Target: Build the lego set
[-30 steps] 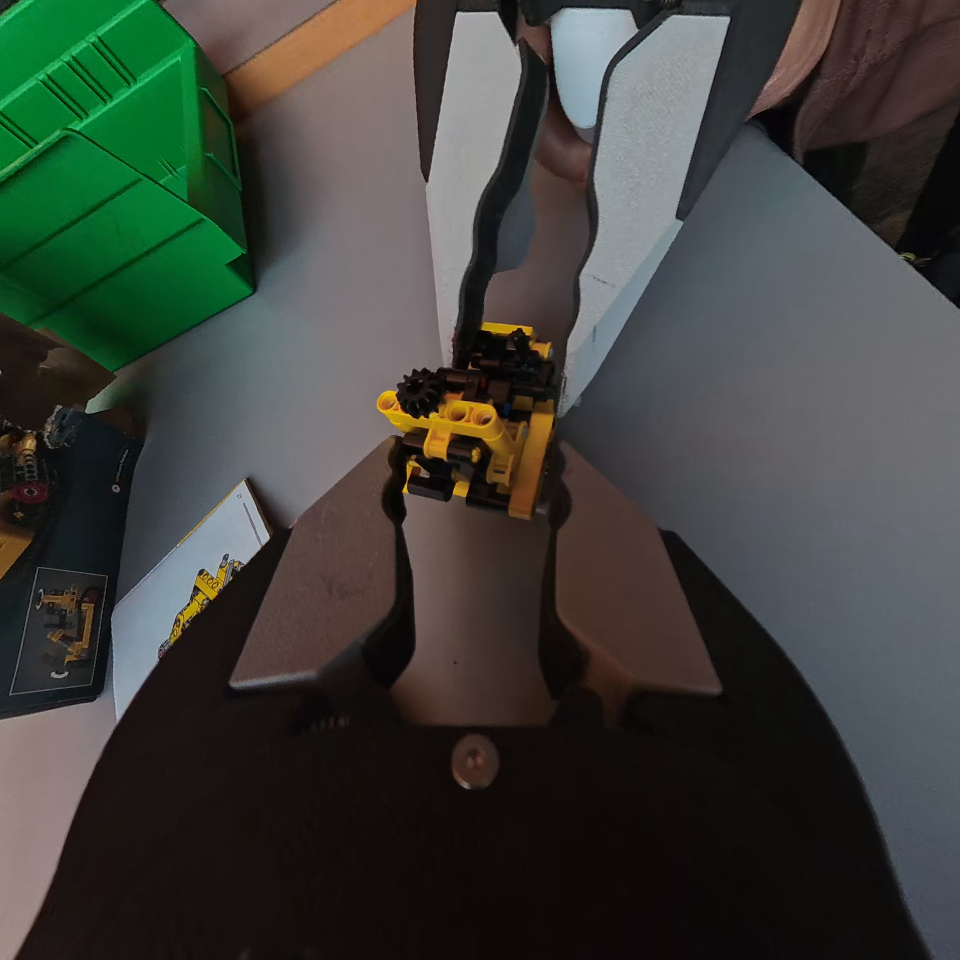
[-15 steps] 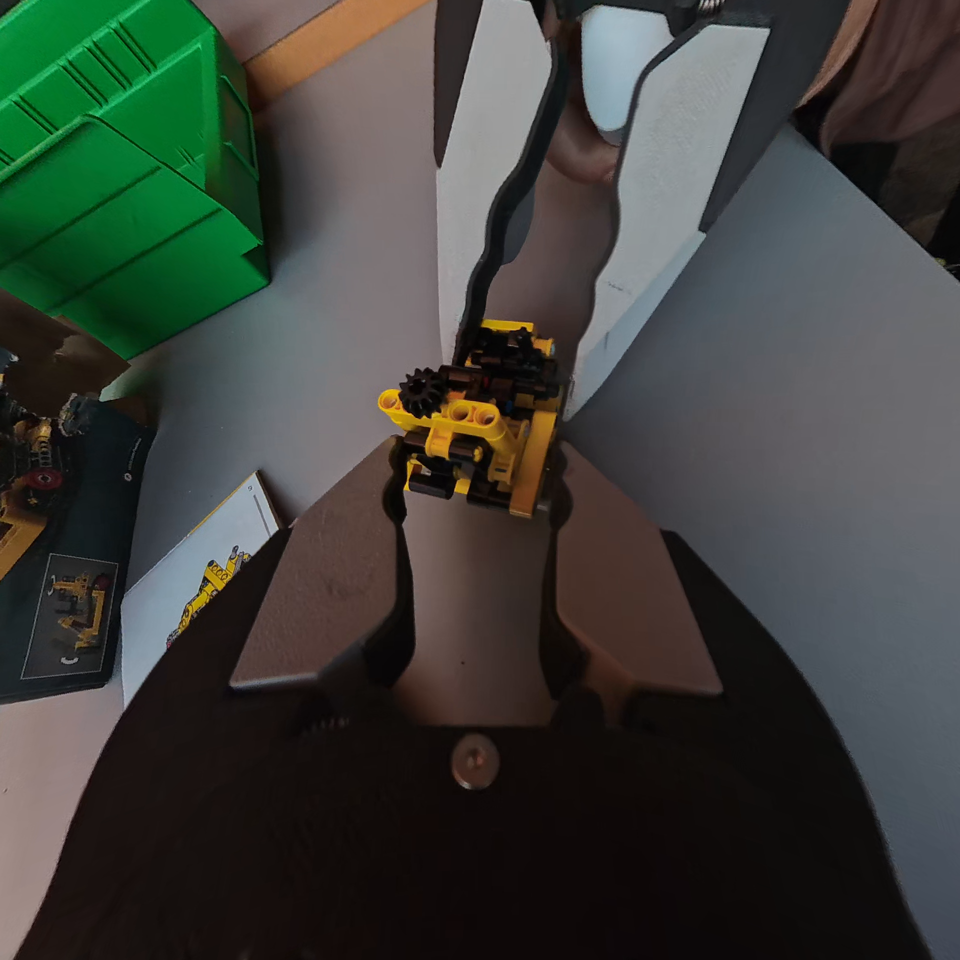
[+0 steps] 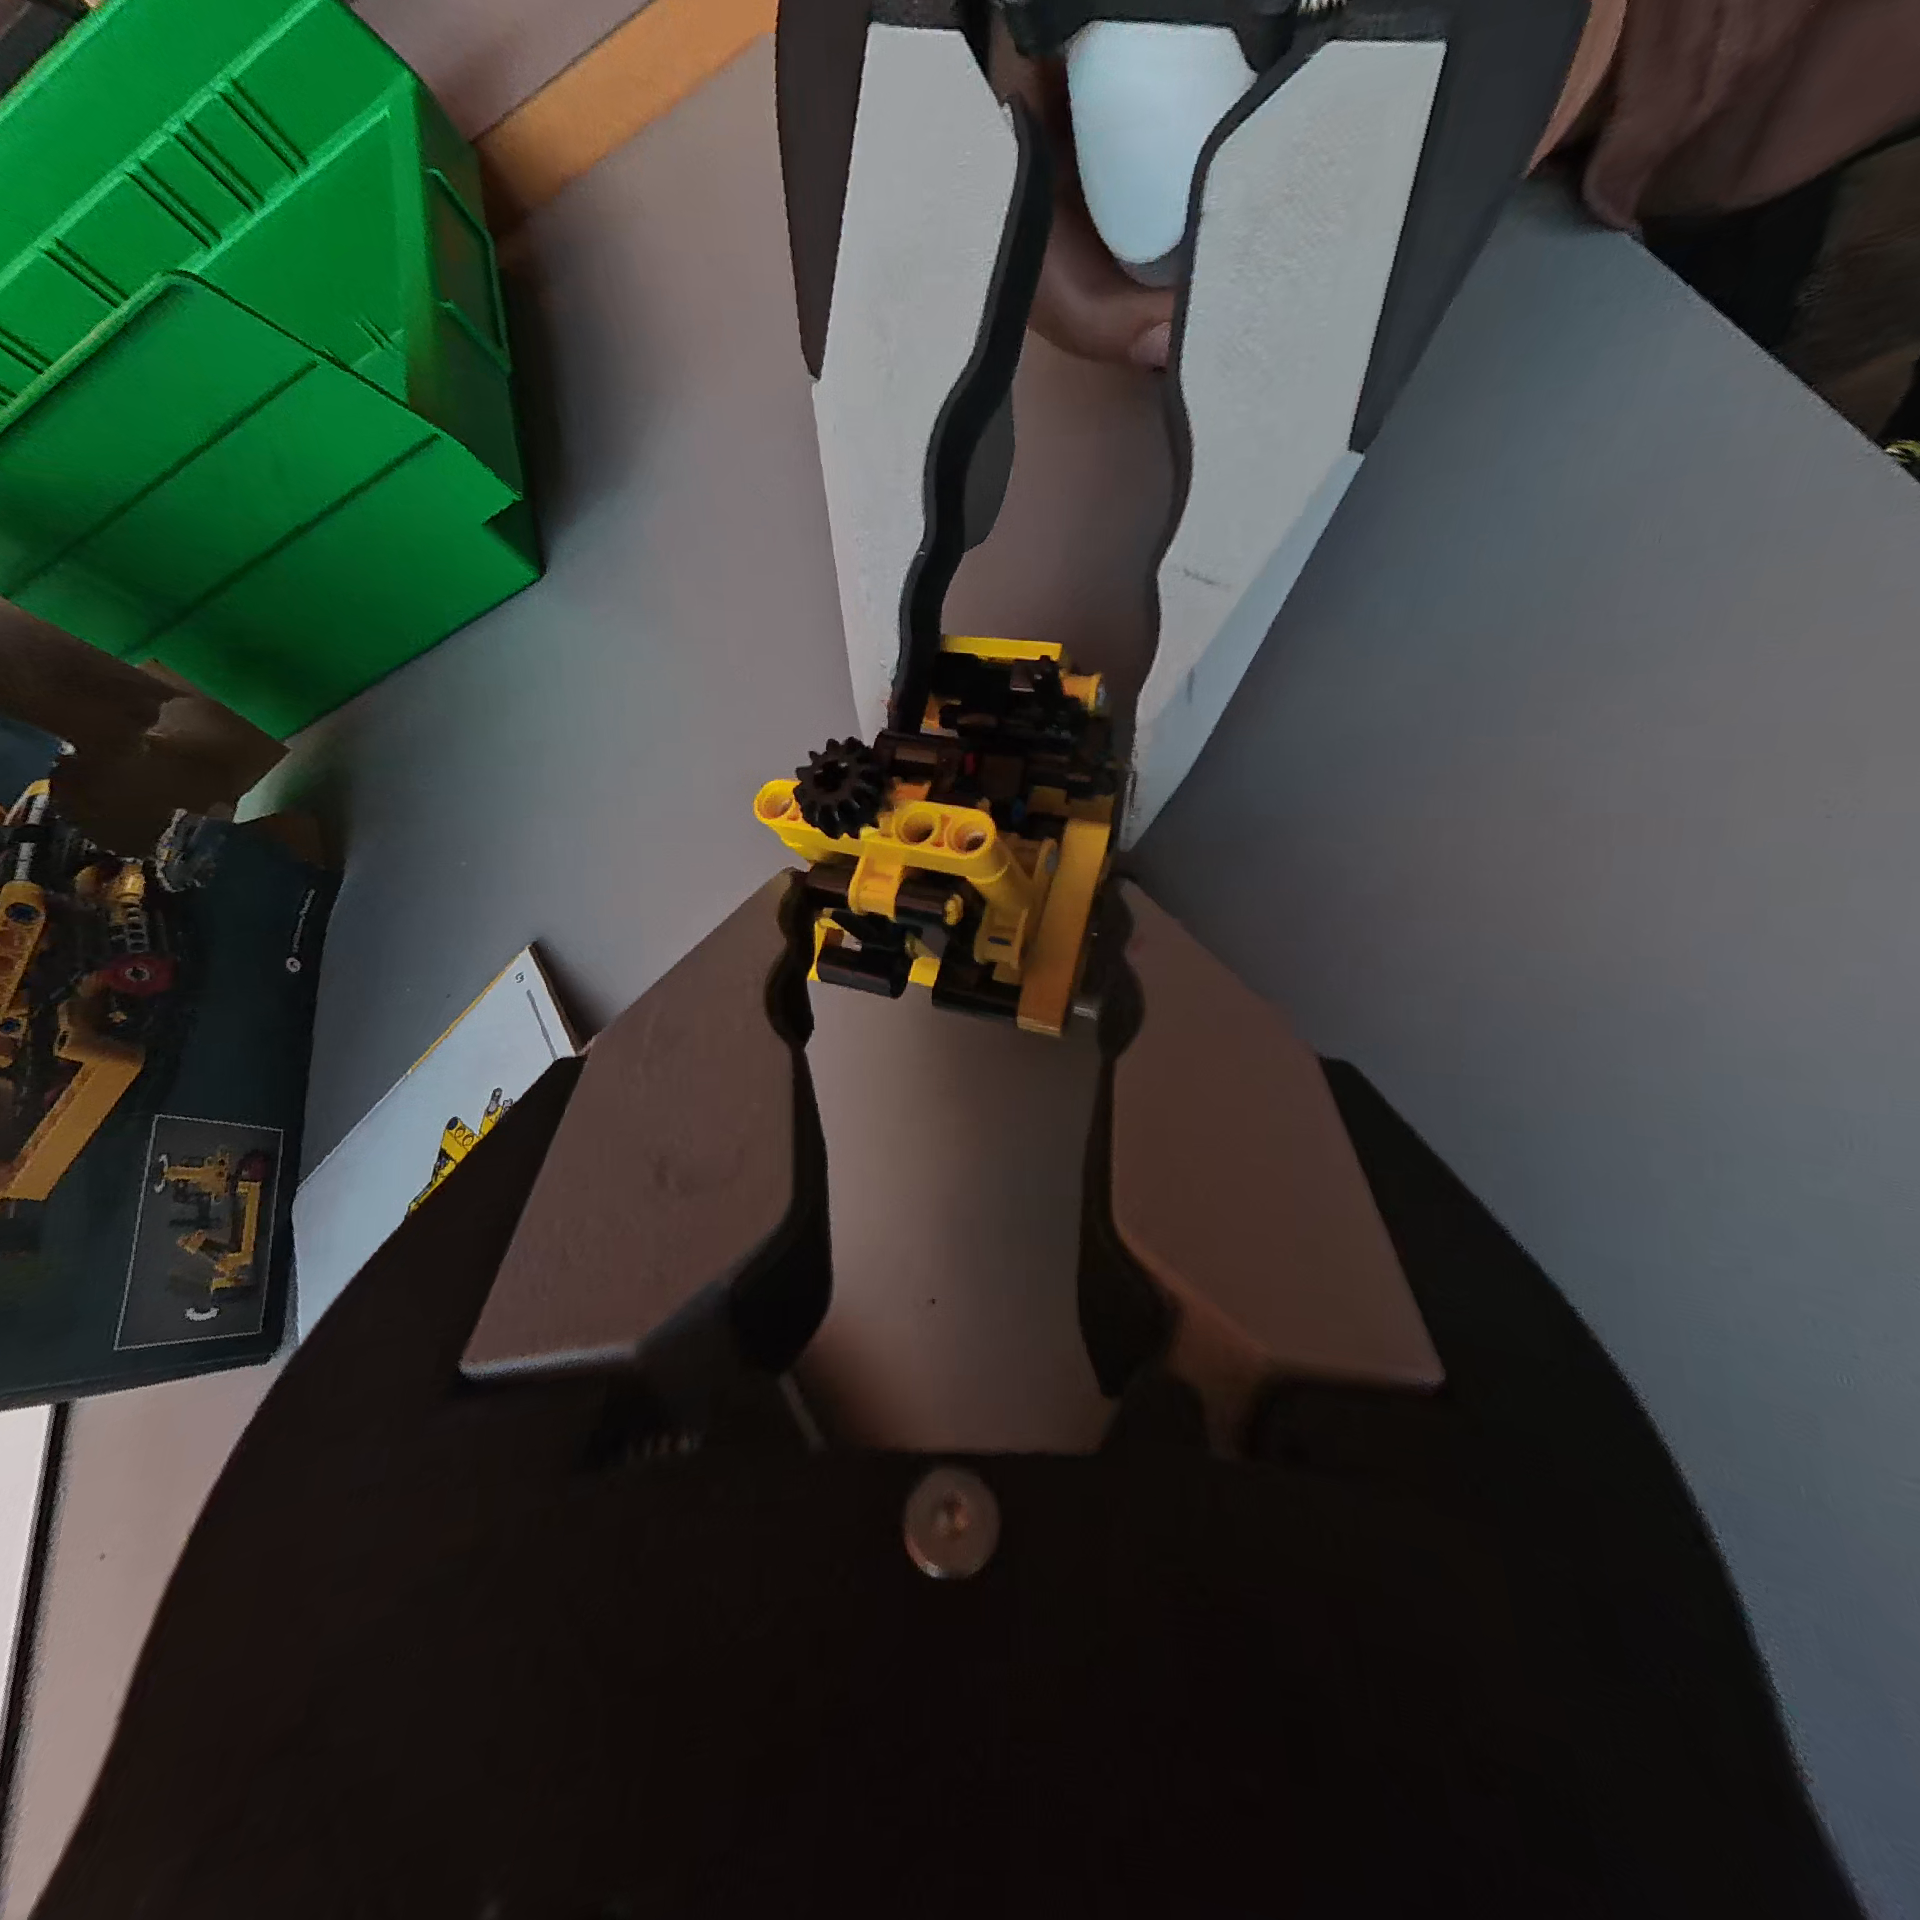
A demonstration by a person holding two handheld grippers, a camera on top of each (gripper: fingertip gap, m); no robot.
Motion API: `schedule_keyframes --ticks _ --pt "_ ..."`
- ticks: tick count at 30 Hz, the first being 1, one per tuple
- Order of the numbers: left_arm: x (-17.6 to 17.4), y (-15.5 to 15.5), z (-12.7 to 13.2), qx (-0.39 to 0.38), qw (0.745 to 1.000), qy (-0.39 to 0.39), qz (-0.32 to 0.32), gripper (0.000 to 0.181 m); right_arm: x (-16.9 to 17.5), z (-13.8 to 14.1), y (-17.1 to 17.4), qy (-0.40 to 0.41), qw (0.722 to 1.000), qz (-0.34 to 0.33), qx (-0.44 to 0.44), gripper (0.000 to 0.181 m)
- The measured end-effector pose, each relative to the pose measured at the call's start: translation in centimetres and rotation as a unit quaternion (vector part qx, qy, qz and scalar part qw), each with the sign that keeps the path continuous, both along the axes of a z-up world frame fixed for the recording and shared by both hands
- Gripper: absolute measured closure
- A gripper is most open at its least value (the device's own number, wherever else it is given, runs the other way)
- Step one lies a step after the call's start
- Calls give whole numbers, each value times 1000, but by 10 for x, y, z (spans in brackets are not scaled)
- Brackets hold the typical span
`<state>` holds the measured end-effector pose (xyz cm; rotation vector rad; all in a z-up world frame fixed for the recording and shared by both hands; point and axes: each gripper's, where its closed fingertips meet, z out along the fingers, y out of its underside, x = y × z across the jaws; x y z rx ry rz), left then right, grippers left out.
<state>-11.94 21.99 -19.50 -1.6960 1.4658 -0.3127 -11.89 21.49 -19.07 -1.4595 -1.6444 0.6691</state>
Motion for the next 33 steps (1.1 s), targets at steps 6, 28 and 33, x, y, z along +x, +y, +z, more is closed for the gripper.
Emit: schedule_keyframes --ticks 6,28,33 --pt "1 -2 0 -8 1000 -11 -4 129 1 -1 -2 -14 1000 15 -18 147" --pt "2 -7 0 2 999 -27 31 129 3 -3 -6 -59 994 88 28 147" --pt "0 4 0 -6 996 -34 78 129 2 4 8 -50 997 30 43 130"
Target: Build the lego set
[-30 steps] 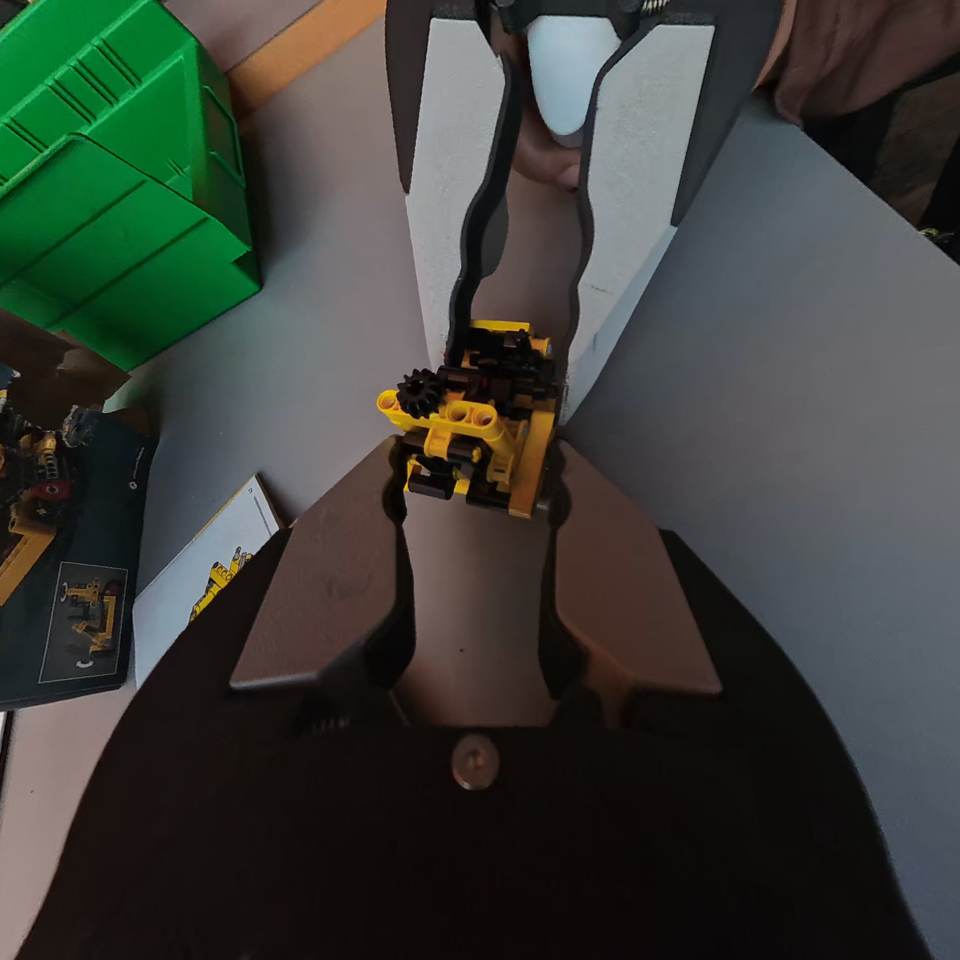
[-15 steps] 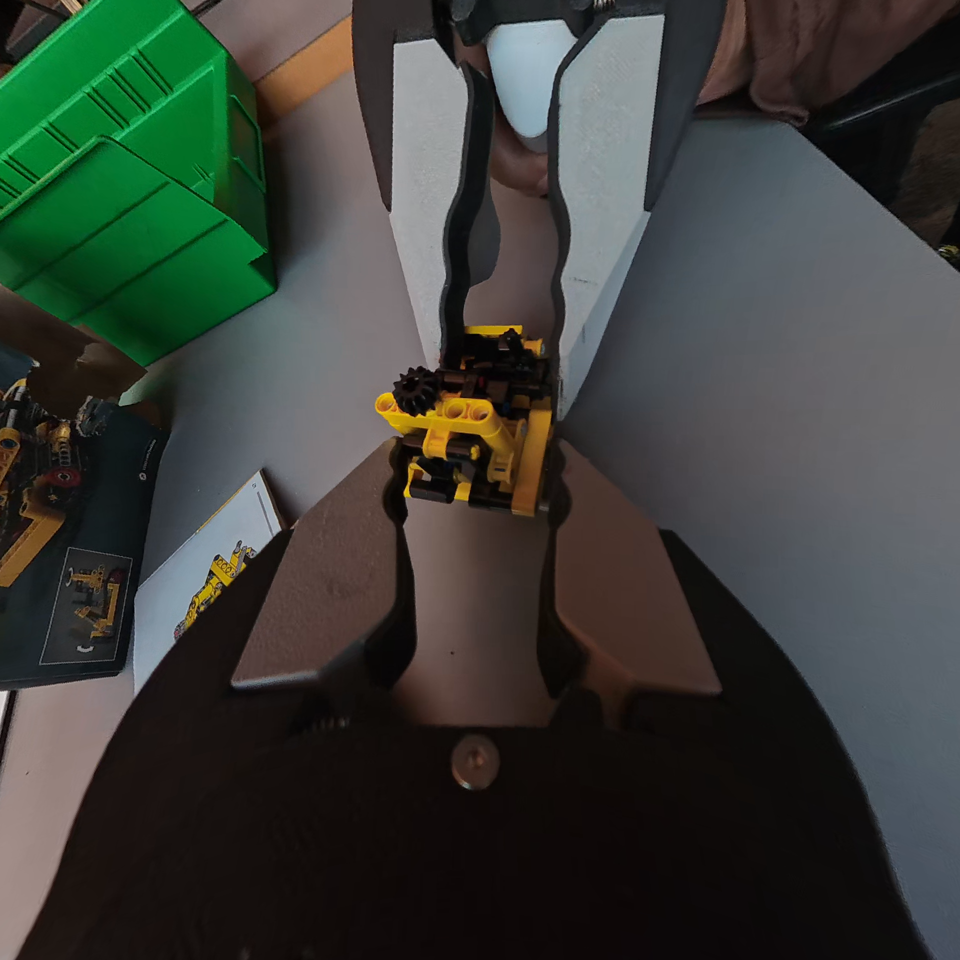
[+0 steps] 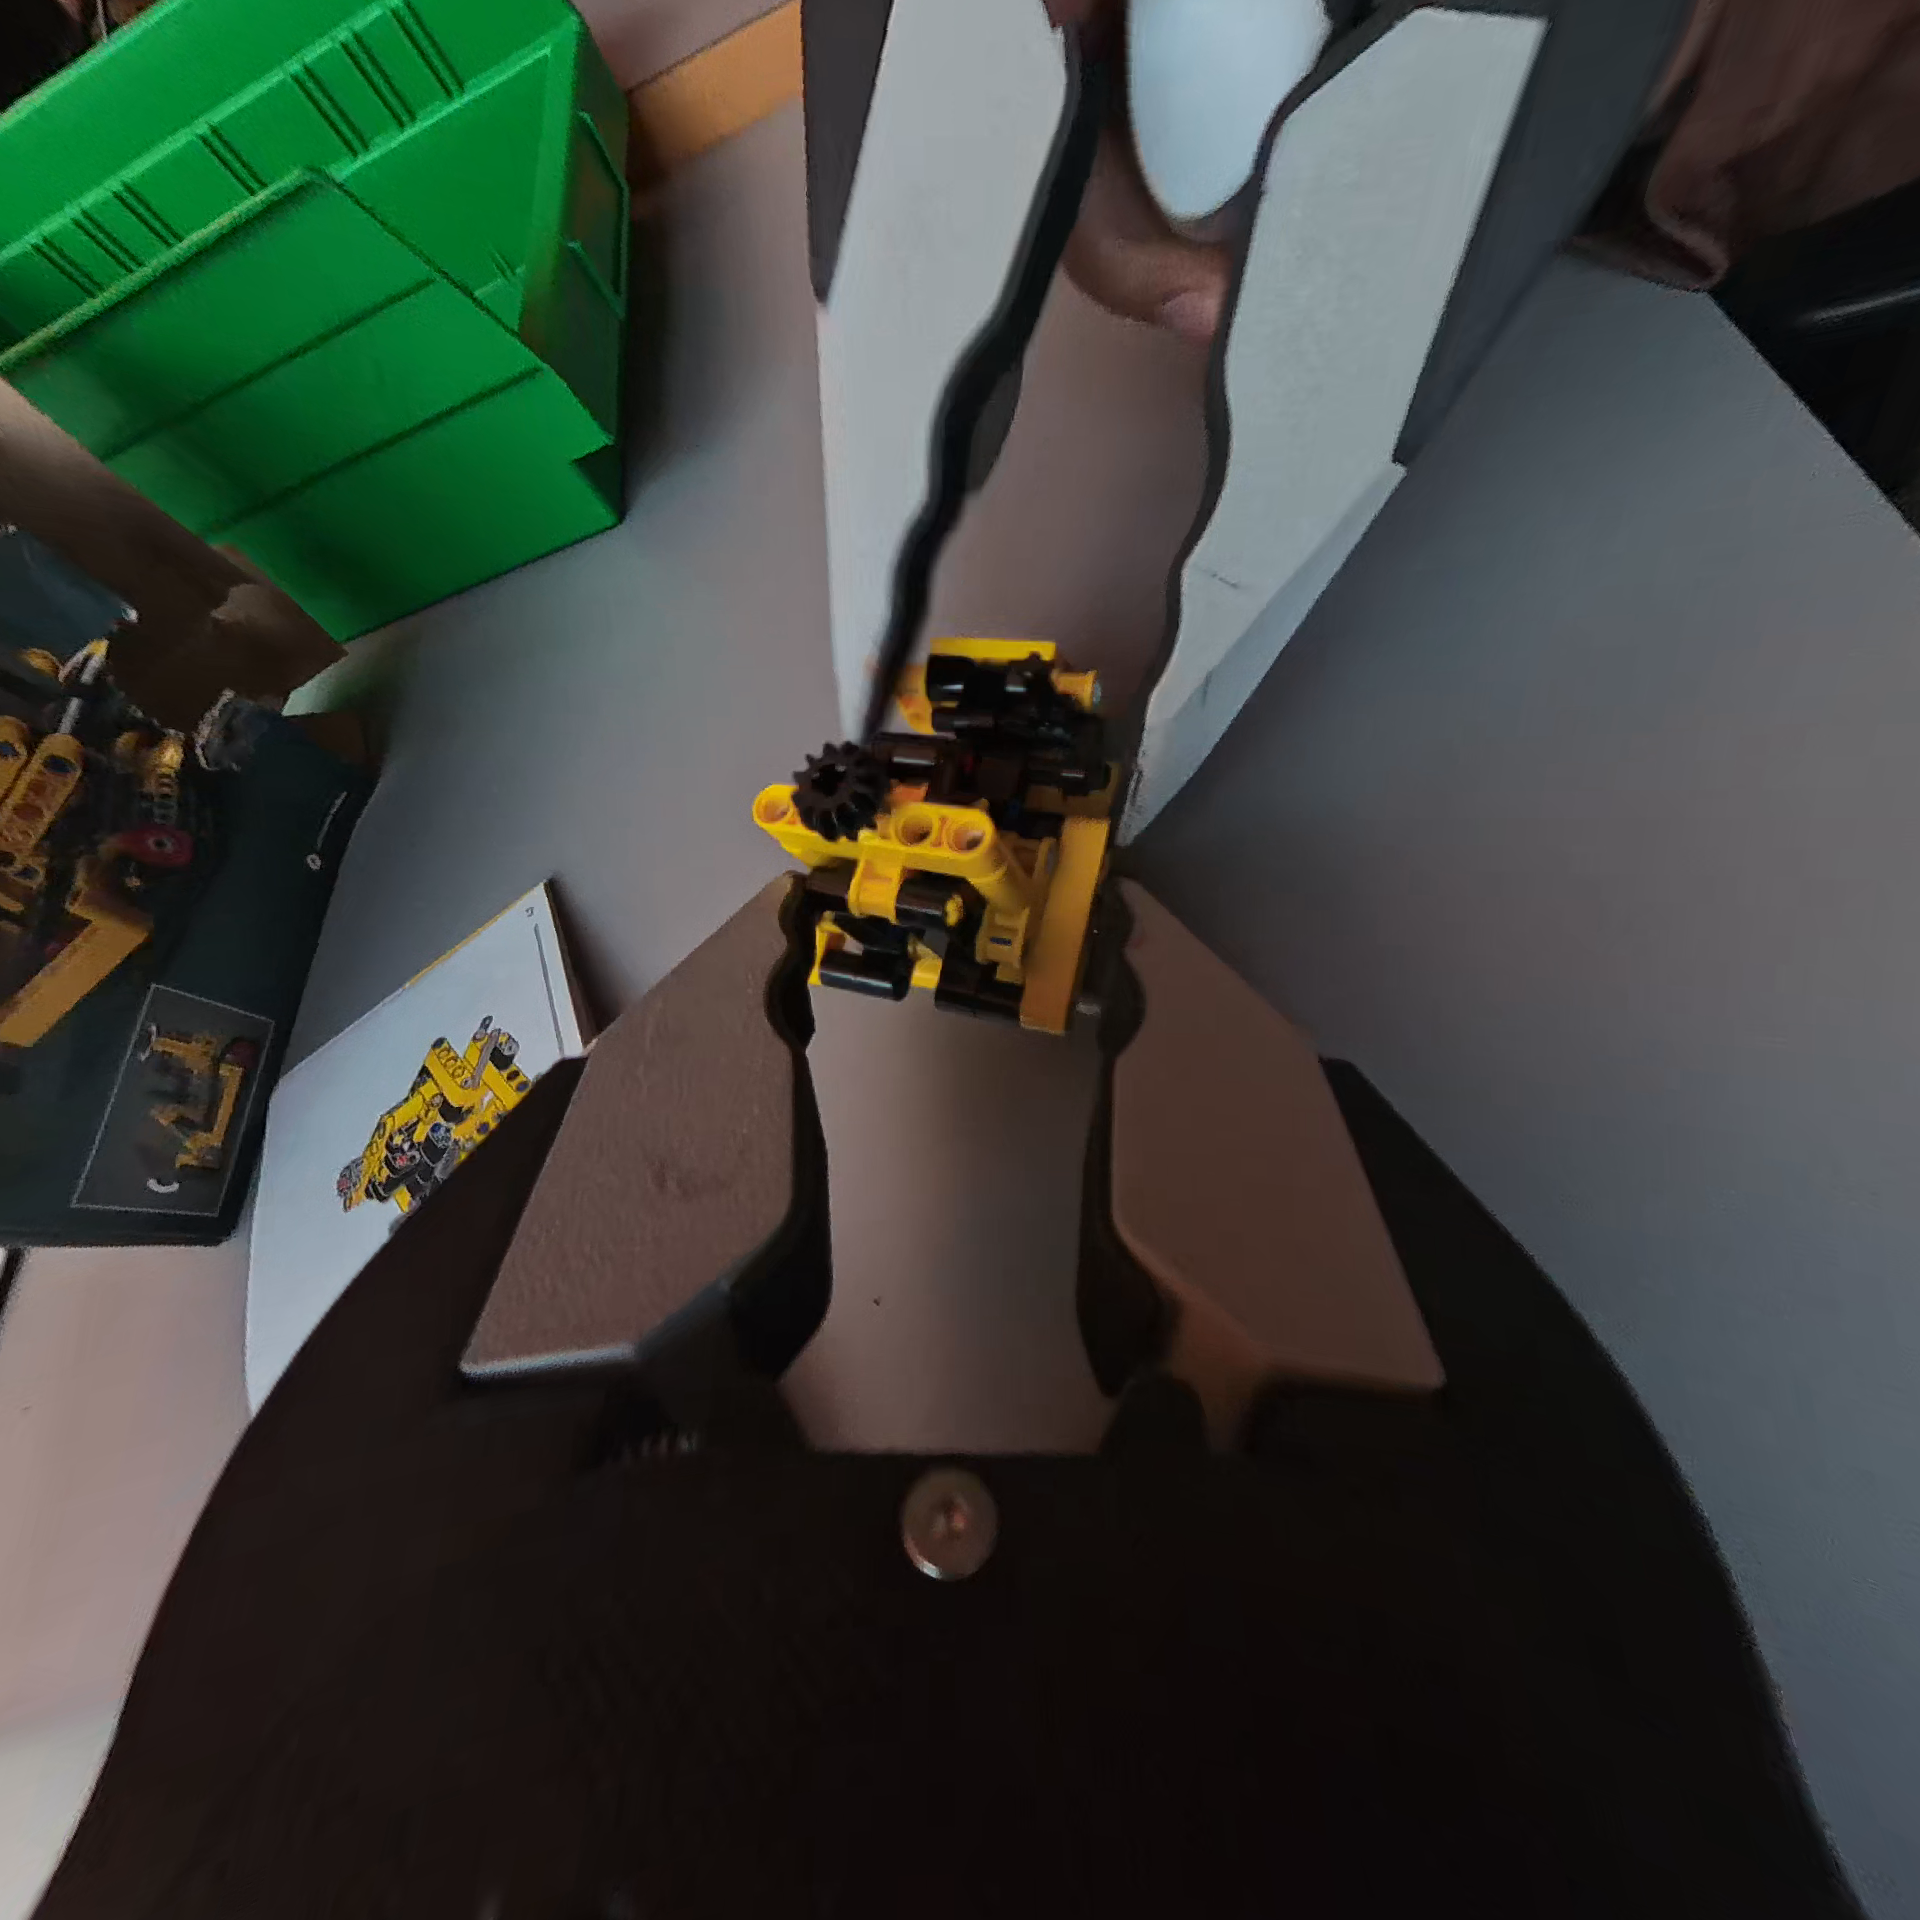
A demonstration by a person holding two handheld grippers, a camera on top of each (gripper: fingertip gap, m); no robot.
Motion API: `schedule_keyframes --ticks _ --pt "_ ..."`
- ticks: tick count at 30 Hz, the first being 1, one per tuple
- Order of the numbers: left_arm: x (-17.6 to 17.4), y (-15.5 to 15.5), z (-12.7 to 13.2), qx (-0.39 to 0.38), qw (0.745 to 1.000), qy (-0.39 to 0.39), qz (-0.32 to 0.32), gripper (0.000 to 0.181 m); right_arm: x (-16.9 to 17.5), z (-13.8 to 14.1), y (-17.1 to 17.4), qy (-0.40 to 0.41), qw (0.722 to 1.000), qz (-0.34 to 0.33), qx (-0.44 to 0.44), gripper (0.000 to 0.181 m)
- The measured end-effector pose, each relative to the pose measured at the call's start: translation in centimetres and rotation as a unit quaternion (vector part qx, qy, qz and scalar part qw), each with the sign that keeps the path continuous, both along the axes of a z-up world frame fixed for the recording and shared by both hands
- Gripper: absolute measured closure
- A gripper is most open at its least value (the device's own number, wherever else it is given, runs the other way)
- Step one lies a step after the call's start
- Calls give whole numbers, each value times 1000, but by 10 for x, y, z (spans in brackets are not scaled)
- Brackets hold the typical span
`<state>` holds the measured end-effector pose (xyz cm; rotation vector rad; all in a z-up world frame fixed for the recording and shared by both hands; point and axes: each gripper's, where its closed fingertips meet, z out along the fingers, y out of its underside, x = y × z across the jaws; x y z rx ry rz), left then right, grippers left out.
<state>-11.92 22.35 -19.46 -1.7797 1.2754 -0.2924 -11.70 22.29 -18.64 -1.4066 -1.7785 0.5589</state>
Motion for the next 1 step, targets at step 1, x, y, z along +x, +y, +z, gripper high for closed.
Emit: schedule_keyframes --ticks 1 --pt "0 3 0 -11 1000 -8 18 128 3 4 10 1 999 -42 30 118"
